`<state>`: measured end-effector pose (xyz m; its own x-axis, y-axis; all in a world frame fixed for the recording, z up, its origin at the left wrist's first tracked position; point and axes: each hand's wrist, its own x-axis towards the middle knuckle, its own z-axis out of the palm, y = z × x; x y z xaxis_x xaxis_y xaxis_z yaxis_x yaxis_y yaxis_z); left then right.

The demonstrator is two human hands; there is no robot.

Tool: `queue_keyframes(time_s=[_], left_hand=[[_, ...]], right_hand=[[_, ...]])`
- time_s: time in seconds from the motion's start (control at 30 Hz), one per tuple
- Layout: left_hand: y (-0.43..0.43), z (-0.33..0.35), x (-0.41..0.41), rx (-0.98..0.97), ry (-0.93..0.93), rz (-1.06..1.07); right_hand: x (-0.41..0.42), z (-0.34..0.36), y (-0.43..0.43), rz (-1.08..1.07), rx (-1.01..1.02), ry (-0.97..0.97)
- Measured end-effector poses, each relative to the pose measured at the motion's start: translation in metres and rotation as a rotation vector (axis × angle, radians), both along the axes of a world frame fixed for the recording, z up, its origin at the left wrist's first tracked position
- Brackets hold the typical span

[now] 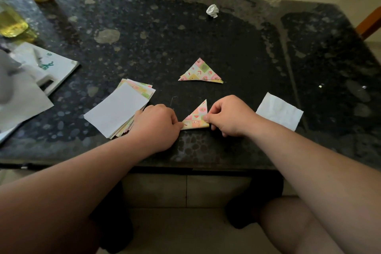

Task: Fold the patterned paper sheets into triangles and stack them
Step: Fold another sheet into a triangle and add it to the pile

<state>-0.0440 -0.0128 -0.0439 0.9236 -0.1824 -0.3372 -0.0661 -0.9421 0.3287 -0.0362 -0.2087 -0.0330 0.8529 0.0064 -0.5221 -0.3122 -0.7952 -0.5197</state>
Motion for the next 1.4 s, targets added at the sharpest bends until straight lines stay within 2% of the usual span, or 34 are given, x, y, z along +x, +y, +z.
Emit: queue_keyframes(time_s=[0.13,0.27,0.4,0.57,0.97,1.4], left_hand=[[0.004,-0.005,-0.004,-0.04,-0.059,-0.019],[0.008,-0.011,-0.012,-0.12,-0.222,-0.137],[0.006,-0.011,-0.017,0.054,-0.238,-0.365],[0.007,-0.008,-0.037,0.202,-0.328,-0.476],[0.014,0.0,-0.041,0.277,-0.029,-0.552],[0.023,-0.01,-0.042,0.298,0.008,-0.596]], right_hand=[[0.0,0.001,0.002,0.023,-0.017,0.013],[0.0,0.0,0.002,0.028,-0.023,-0.002],[-0.001,0.001,0.004,0.023,-0.022,0.001],[0.001,0.001,0.005,0.022,-0.037,0.009],[-0.001,0.0,0.007,0.022,-0.06,-0.009],[-0.003,0.0,0.007,0.025,-0.077,-0.025]])
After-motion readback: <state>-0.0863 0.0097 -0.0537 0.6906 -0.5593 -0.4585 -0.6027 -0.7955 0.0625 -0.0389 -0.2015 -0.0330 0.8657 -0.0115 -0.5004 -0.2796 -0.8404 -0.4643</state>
